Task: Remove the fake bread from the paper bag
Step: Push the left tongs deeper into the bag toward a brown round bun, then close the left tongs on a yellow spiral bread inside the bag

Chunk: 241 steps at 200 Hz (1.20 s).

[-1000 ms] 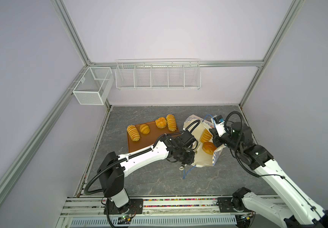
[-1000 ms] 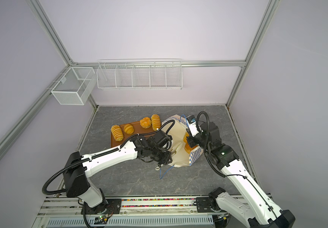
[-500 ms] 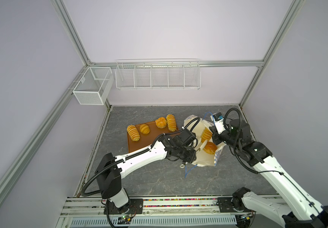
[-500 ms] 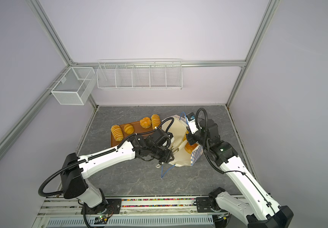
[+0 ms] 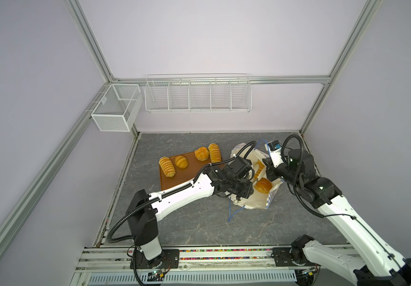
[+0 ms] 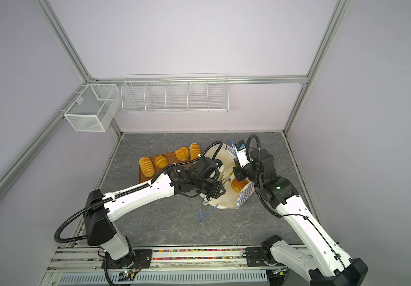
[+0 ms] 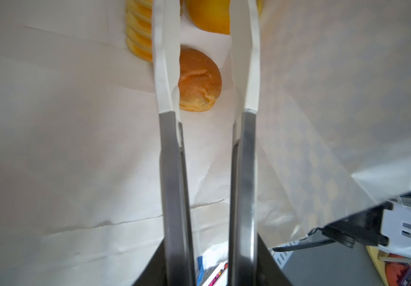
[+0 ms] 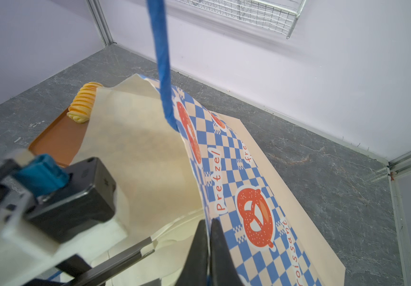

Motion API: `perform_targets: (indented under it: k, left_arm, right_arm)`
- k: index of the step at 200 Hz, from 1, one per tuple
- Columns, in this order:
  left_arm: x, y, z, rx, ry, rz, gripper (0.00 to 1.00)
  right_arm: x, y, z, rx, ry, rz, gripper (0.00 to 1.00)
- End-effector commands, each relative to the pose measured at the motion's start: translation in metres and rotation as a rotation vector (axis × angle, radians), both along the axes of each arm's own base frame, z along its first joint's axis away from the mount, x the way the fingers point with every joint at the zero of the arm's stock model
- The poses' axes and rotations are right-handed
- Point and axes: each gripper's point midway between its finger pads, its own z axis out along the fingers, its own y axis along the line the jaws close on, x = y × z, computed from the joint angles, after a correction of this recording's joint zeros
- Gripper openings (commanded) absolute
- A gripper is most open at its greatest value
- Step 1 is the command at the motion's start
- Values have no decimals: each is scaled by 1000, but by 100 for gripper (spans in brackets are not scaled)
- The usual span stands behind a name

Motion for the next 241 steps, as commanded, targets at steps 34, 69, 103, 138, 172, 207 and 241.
perform_targets:
  k: [34, 69, 103, 138, 172, 207, 241]
  left_arm:
    - [25, -20, -12, 14, -112, 7, 40]
    - [30, -26, -26, 19, -118, 9, 40]
    - [36, -27, -40, 58, -123, 28, 42]
    - [44, -27, -55, 108, -113, 49, 45]
    - [52, -32, -67, 112, -91, 46, 46]
    - [60, -32, -79, 129, -71, 57, 46]
    - [59, -28, -96, 166, -24, 64, 46]
  right_arm:
    - [3, 7, 20, 63, -15, 6, 7]
    - [7, 9, 22, 66, -13, 3, 7]
    - [11, 14, 19, 80, 0, 13, 7]
    - [13, 19, 14, 82, 15, 25, 7]
    - [13, 22, 14, 90, 13, 46, 7]
    - [13, 23, 13, 81, 10, 54, 7]
    - [14, 23, 16, 77, 0, 53, 7]
